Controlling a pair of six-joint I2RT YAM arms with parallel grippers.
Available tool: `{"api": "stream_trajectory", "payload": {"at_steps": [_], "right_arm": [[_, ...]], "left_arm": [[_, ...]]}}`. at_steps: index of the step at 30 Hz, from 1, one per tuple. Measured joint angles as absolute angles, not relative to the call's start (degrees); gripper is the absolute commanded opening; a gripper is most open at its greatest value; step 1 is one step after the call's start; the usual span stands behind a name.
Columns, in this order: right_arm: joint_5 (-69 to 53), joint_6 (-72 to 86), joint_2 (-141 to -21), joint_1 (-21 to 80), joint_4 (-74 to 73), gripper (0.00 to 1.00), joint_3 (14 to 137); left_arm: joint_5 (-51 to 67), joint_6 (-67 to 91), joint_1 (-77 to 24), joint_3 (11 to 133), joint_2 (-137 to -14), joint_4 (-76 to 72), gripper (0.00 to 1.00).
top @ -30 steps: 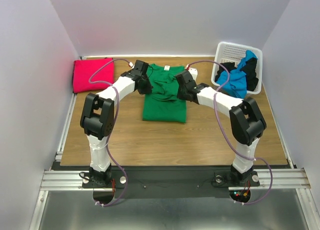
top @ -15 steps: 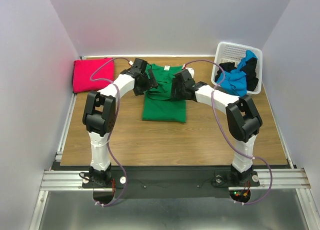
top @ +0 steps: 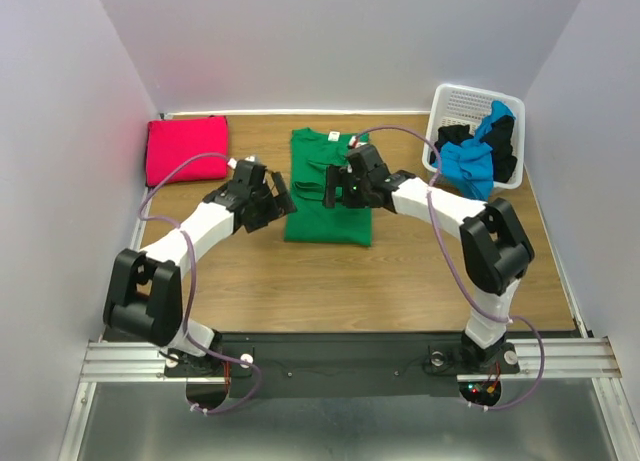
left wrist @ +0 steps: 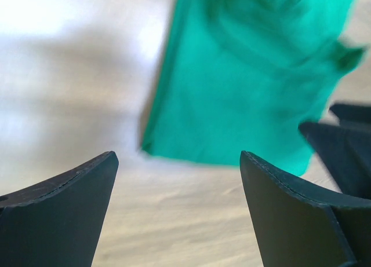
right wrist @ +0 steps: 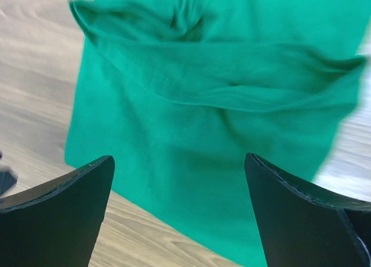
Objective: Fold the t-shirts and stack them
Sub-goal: Fold the tshirt
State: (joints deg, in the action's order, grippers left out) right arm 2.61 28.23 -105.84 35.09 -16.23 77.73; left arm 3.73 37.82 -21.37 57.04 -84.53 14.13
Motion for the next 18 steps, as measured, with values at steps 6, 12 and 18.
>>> {"api": "stream_trajectory", "payload": {"at_steps": [6, 12, 18], "right_arm": [[0.6, 27.9, -113.8, 35.9, -16.0, 1.00, 81.5], [2.4, 27.3, -119.1, 35.9, -15.9, 1.00, 88.5], [5.7, 26.7, -121.6, 35.9, -15.4, 1.00, 92.7]], "left_arm": [[3.6, 39.4, -21.3, 44.3, -75.2, 13.6, 0.99], [2.6, 39.9, -21.3, 40.6, -68.4, 14.0, 0.99], [1.7, 39.9, -21.3, 40.6, -66.8, 14.0, 0.99]]}}
